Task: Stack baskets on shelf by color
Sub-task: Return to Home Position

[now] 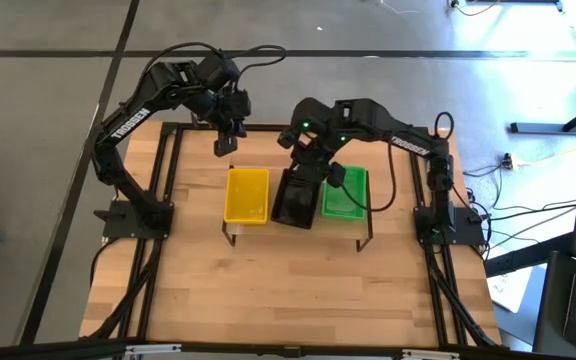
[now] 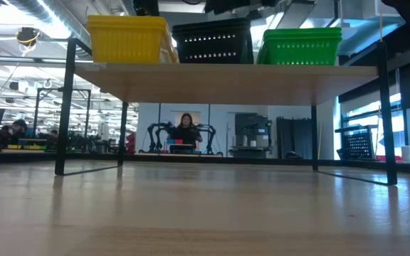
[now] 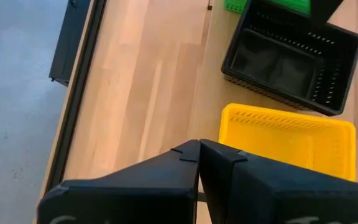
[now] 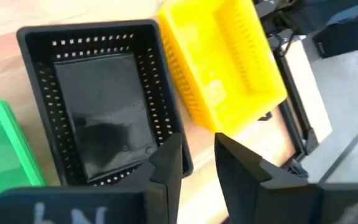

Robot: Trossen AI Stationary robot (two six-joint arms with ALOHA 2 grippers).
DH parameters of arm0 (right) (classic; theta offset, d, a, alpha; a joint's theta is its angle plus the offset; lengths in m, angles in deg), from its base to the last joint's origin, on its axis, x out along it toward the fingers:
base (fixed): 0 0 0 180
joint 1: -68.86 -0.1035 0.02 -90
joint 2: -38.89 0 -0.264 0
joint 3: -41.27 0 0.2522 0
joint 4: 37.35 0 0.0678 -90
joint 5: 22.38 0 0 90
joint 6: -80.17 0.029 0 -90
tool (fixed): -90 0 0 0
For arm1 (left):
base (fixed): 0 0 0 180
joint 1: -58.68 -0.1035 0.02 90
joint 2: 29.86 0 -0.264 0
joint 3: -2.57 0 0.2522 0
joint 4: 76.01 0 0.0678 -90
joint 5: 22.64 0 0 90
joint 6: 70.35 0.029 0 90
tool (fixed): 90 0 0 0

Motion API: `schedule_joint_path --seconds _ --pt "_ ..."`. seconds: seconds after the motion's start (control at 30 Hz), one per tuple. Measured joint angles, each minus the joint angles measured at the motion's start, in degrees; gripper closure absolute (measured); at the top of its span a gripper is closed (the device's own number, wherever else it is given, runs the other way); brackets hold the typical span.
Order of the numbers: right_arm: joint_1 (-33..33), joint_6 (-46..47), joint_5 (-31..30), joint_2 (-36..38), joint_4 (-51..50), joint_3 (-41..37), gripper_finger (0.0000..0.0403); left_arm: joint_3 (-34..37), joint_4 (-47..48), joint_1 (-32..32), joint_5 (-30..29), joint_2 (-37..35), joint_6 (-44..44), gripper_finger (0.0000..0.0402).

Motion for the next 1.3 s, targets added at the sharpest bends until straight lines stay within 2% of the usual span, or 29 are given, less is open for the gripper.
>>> schedule_joint_path --seconds 0.1,0.27,0.53,0.8,0.9,1.07,1.3 --pt "0.5 2.5 -0.5 1.6 0.6 -0.1 0.0316 0.0 0.2 0.0 -2.0 0.0 0.0 0.0401" --pt "1.7 13.4 -3.7 6.1 1.6 -0.1 0.0333 0.0 2.5 -0.7 -3.0 -2.8 0.3 0.0401" --pt "3.2 30.1 -3.6 12.8 4.7 -0.1 0.0398 0.0 3.3 -1.5 -3.0 -10.8 0.2 0.0401" --pt "3.0 44.1 -4.0 17.8 4.6 -0.1 0.0401 0.0 7.2 -1.5 -2.8 -19.7 -0.4 0.0401" --pt "3.0 47.0 -3.0 19.7 1.8 -0.1 0.0400 0.0 7.2 -1.4 -2.8 -22.7 -1.4 0.0401" --pt "3.0 49.5 2.8 22.0 -3.3 -0.1 0.0401 0.0 7.2 -1.4 -2.7 -27.9 -3.9 0.0401" --pt "3.0 52.7 3.0 25.7 -7.7 -0.7 0.0402 1.0 7.1 -1.4 -2.7 -35.5 -7.3 0.0401"
